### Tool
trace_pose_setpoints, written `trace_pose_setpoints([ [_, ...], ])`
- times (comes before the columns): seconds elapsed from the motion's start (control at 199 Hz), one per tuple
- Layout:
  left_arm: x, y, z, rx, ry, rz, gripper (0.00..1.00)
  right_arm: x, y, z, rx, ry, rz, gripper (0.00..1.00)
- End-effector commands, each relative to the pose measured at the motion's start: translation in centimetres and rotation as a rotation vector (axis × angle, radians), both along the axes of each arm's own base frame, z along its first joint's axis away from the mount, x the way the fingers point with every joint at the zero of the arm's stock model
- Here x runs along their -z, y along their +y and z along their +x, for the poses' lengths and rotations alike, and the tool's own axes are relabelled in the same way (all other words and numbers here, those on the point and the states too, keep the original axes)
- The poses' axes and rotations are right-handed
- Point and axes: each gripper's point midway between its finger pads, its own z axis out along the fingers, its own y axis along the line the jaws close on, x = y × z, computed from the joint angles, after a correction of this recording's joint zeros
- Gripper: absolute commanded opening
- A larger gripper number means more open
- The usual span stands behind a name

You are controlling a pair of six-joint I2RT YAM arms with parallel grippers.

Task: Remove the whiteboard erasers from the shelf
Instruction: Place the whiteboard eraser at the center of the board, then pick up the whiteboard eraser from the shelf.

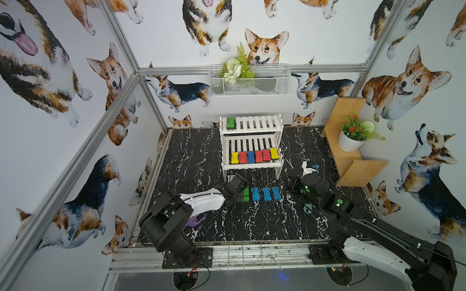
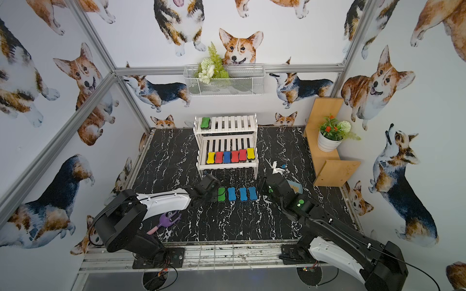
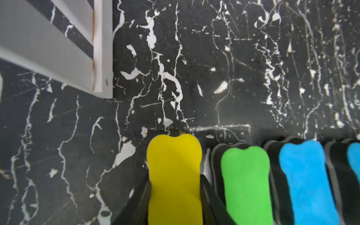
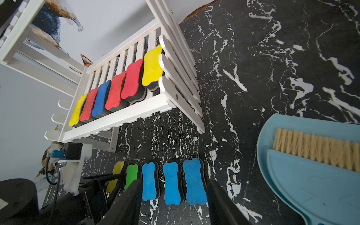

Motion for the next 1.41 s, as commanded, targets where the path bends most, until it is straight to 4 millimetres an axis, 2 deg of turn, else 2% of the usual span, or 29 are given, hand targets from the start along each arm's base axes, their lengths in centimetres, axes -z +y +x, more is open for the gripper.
trace_pose_setpoints([
  [0.0,0.5,0.4,-0.9,-0.005,0.035,0.019,0.52,-0.1,-0.4,0.0,0.016,-0.003,-0.001,0.59],
  [0.136,-0.2,0.0,-1.4,-0.001,0.031,0.011,0.58,-0.1,-0.4,0.0,0.020,-0.005,0.006,0.59],
  [0.146,-1.1,-0.6,-0.7,-0.001,0.011,-0.007,0.58,-0.1,-0.4,-0.1,0.019,-0.004,0.006,0.59],
  [0.171,-1.7,-0.8,-0.6,0.000,0.003,-0.012,0.58,-0.2,-0.4,-0.1,0.017,-0.006,0.008,0.59],
  [0.256,-3.7,-1.1,-1.2,0.014,-0.031,-0.004,0.60,-0.3,-0.3,-0.1,0.015,-0.008,0.011,0.59],
  [0.337,-6.4,-1.2,-1.8,0.034,-0.071,-0.031,0.62,-0.3,-0.3,-0.1,0.010,-0.007,0.011,0.59],
  [0.427,-10.5,-1.1,-1.8,0.053,-0.132,-0.071,0.64,-0.2,-0.1,-0.1,0.005,-0.005,0.012,0.59],
  [0.518,-15.6,-0.8,-0.7,0.071,-0.206,-0.106,0.68,-0.3,0.1,0.0,-0.001,-0.008,0.017,0.59],
  [0.643,-24.2,-0.3,2.9,0.099,-0.296,-0.226,0.69,-0.4,0.4,0.3,-0.006,-0.009,0.015,0.59],
  [0.729,-29.4,0.4,5.6,0.114,-0.366,-0.217,0.69,-0.4,0.6,0.4,-0.011,-0.006,0.017,0.59],
  [0.829,-33.2,0.8,8.5,0.118,-0.404,-0.156,0.69,-0.6,0.6,0.4,-0.010,-0.009,0.017,0.59],
  [0.875,-34.2,1.1,9.9,0.110,-0.416,-0.143,0.69,-0.6,0.5,0.5,-0.007,-0.010,0.016,0.59],
  [0.945,-34.7,1.7,12.2,0.096,-0.417,-0.128,0.69,-0.7,0.5,0.5,-0.006,-0.011,0.013,0.59],
  [1.015,-34.6,2.0,14.2,0.087,-0.409,-0.094,0.69,-0.9,0.5,0.5,-0.006,-0.012,0.012,0.59],
  [1.096,-33.2,1.3,16.5,0.092,-0.382,-0.056,0.69,-1.0,0.4,0.5,-0.004,-0.012,0.007,0.59],
  [1.247,-32.7,1.2,18.9,0.064,-0.401,-0.003,0.70,-1.0,0.2,0.4,-0.001,-0.011,0.000,0.59],
  [1.402,-32.4,1.8,20.0,0.034,-0.417,0.045,0.72,-0.9,0.0,0.3,0.005,-0.008,-0.004,0.59],
])
